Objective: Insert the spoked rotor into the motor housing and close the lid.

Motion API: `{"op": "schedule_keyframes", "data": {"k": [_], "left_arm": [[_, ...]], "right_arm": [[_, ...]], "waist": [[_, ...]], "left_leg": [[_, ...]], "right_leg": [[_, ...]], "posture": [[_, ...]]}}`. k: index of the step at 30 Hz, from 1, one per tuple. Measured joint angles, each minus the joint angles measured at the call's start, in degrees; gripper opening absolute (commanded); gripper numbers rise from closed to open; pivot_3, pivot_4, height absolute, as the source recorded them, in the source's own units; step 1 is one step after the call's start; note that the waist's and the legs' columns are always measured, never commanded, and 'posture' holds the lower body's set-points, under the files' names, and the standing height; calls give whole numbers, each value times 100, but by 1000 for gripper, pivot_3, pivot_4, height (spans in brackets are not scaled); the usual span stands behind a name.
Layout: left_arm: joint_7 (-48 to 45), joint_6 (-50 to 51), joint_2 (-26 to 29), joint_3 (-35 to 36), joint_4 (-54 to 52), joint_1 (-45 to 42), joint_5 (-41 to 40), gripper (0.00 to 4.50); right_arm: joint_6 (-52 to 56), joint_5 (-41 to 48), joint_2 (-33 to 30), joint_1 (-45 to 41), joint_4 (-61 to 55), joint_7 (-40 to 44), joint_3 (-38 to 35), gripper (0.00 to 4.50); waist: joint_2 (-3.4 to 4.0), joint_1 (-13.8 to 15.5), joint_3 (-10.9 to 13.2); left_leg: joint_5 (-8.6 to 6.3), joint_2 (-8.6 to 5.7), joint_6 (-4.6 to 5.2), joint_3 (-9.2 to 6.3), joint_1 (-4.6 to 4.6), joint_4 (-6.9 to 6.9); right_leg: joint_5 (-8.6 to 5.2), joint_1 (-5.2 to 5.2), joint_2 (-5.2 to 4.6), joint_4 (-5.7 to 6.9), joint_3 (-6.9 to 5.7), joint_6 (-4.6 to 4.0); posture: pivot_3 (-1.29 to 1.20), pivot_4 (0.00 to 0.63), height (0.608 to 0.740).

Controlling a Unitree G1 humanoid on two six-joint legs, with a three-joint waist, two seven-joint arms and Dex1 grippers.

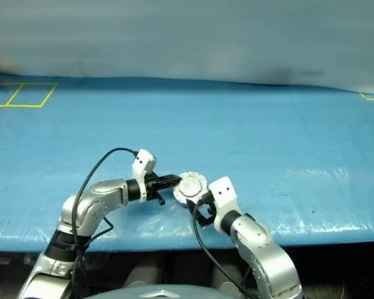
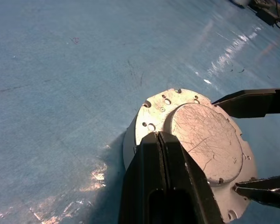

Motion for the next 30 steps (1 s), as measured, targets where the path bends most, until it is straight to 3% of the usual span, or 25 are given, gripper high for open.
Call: {"op": "schedule_keyframes", "data": {"k": [7,11,15,26,30], "left_arm": [[-94,-16,-1,-32,-1,-11,80,0],[-117,-57,-4,-44,6,-12,102,0],[-133,-93,0,-69,6,0,109,0],[-120,-131,30,-70,-127,80,205,0],[-119,-139,31,-70,-156,99,213,0]], "right_arm": [[1278,2066,704,402,-189,182,-1549,4468],[1790,3039,1369,198,124,-184,-2206,4468],[2104,3861,1473,-39,592,-880,-2588,4468],[1360,6465,1498,-111,1586,-2785,-2560,4468],[983,7034,1460,57,1741,-3118,-2191,3540]], "waist": [[17,-1,12],[24,0,16],[31,3,20],[31,-42,20],[32,-42,20]], "left_leg": [[0,6,0,3,-6,-4],[0,7,0,4,-7,-7],[-3,-1,4,9,-13,-11],[-3,3,5,14,-12,-21],[-4,2,7,15,-21,-27]], "right_leg": [[0,-5,1,4,1,-10],[-1,-14,1,3,2,-11],[6,-19,-7,-1,4,-21],[-2,-7,-4,0,7,-16],[-4,-6,-5,-1,8,-17]], "posture": [[0,150,740],[0,150,740],[0,150,740],[0,150,740],[0,150,740]]}}
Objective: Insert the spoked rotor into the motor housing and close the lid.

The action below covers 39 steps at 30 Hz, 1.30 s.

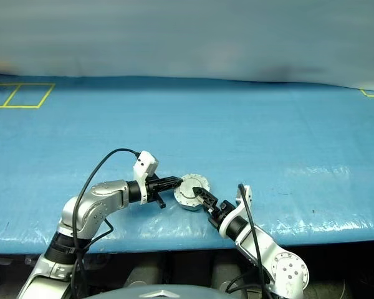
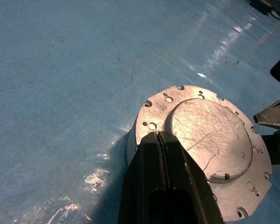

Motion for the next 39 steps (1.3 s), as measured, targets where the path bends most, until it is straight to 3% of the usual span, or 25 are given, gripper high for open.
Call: {"op": "schedule_keyframes", "data": {"k": [5,8,16,27,32,39], "left_arm": [[23,-12,-8,2,21,-10,98,0],[28,-58,-23,7,58,1,119,0],[13,-73,-44,4,55,36,117,0],[130,27,-183,243,-35,269,-51,0],[490,355,-761,854,-201,600,-590,0],[1510,961,-2085,2114,-598,1019,-2183,0]], "right_arm": [[-413,571,-26,371,12,-68,307,1867],[-533,748,-64,496,12,-106,471,1208],[-891,939,-355,543,0,-124,701,1208],[-1291,754,-285,545,-88,-336,830,1208],[-1421,737,-292,518,-114,-316,857,1208],[-1743,641,-360,134,-41,-237,839,1208]], "waist": [[2,-31,1],[2,-38,3],[2,-33,3],[1,-37,3],[0,-37,6],[-6,-51,15]], "left_leg": [[-3,1,5,2,-5,-4],[-3,4,5,3,-7,-4],[-4,4,5,3,-7,-6],[-2,14,4,5,18,4],[-3,13,5,8,1,5],[-2,7,5,8,-96,19]], "right_leg": [[-4,-4,0,-1,1,1],[-6,-7,2,-1,1,-1],[-7,-7,1,-3,2,-2],[-21,-13,-3,-1,4,24],[-13,-22,-16,-1,3,13],[23,-92,6,14,8,38]], "posture": [[0,150,740],[0,150,740],[0,150,740],[0,150,740],[0,150,740],[0,150,740]]}}
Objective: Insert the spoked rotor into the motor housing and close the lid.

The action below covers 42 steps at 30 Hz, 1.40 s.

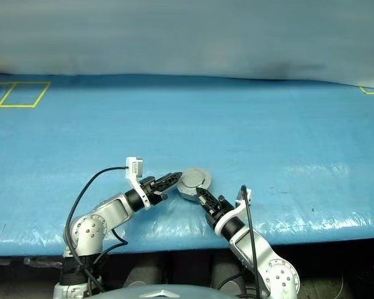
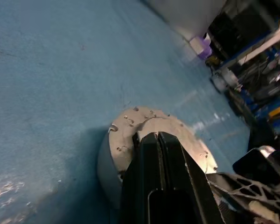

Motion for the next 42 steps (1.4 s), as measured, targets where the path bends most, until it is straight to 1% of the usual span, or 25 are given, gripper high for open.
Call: {"op": "schedule_keyframes", "data": {"k": [2,4,5,7,9,13,14,15,19,28,32,42], "left_arm": [[181,209,-112,144,-84,231,-382,388],[455,396,-319,303,-85,453,-825,903],[639,467,-417,399,-80,520,-1128,1276],[967,494,-430,522,-76,574,-1705,1985],[1433,423,-443,724,-36,649,-2300,2591],[2152,63,-453,792,178,787,-3084,4001],[2269,-50,-452,786,188,813,-3269,4326],[2366,-147,-452,774,190,827,-3431,4491],[2577,-468,-439,585,226,914,-3895,4500],[2603,-832,-399,-26,422,1113,-4797,4500],[2386,-950,-389,-179,426,1145,-4980,4500],[1621,-1061,-358,-448,436,1228,-5000,4500]], "right_arm": [[-63,1,-35,-101,9,7,-32,1208],[-141,15,-74,-260,12,21,-125,1208],[-188,28,-82,-337,14,31,-146,1208],[-211,76,-113,-470,15,58,-166,1208],[-230,127,-142,-551,15,119,-176,1208],[-308,165,-165,-700,21,144,-178,1208],[-307,182,-161,-719,21,148,-162,1208],[-307,200,-155,-734,21,148,-142,1208],[-307,262,-71,-772,21,148,-33,1208],[-301,450,71,-858,-170,36,521,1208],[-311,604,35,-908,-302,-6,633,1208],[-291,777,-245,-833,-325,-135,863,1208]], "waist": [[4,-12,3],[2,-11,13],[-3,-6,20],[-4,-6,28],[-2,-7,29],[-4,4,29],[-4,5,29],[-4,4,29],[-3,2,29],[-3,-26,29],[-3,-29,29],[-3,-55,29]], "left_leg": [[0,-1,0,1,-2,0],[0,-3,1,0,-7,5],[-1,-2,1,-2,-8,9],[-1,0,1,-2,-7,12],[-1,1,1,-2,-4,12],[-1,-4,1,-1,-5,20],[-1,-5,1,0,-5,20],[0,-6,1,0,-5,19],[0,-17,0,0,-4,19],[1,-21,-2,0,-2,22],[1,-27,-2,0,0,24],[1,-29,-2,2,2,26]], "right_leg": [[0,-2,3,0,2,0],[0,-3,3,-1,1,1],[0,-2,3,0,0,2],[0,-1,7,0,-1,1],[0,1,7,2,0,1],[1,2,7,2,2,2],[2,3,7,2,2,2],[2,3,7,2,3,2],[2,3,8,3,3,1],[3,3,11,7,3,-3],[3,7,11,7,2,-3],[3,7,16,9,3,-7]], "posture": [[0,150,740],[0,150,740],[0,150,740],[0,150,740],[0,150,740],[0,150,740],[0,150,740],[0,150,740],[0,150,740],[0,150,740],[0,150,740],[0,150,740]]}}
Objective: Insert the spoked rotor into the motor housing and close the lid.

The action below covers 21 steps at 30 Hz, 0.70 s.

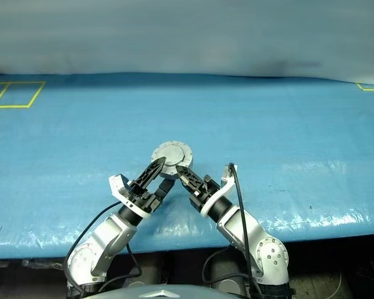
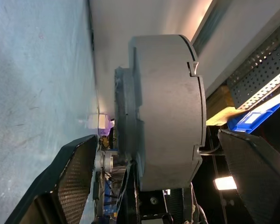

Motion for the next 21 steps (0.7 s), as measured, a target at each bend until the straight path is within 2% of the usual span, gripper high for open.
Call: {"op": "schedule_keyframes", "data": {"k": [13,16,20,21], "left_arm": [[13,-392,-9,96,251,-206,30,4500],[128,-359,-10,78,385,-244,-2,3905],[345,-338,-10,25,404,-251,-132,2610],[403,-339,-9,15,404,-246,-118,2479]], "right_arm": [[30,289,-415,114,-49,52,241,1208],[13,289,-427,115,-72,93,279,1208],[-6,216,-493,160,-78,103,274,1208],[-4,179,-519,163,-82,102,276,1208]], "waist": [[0,3,0],[-1,3,-1],[-1,4,-1],[-1,6,-1]], "left_leg": [[0,0,0,-1,1,9],[0,0,0,-1,1,10],[0,0,0,-1,1,11],[0,0,0,-1,1,11]], "right_leg": [[3,5,1,1,0,-1],[4,5,1,2,0,1],[5,5,1,3,0,2],[5,5,1,3,1,2]], "posture": [[0,150,740],[0,150,740],[0,150,740],[0,150,740]]}}
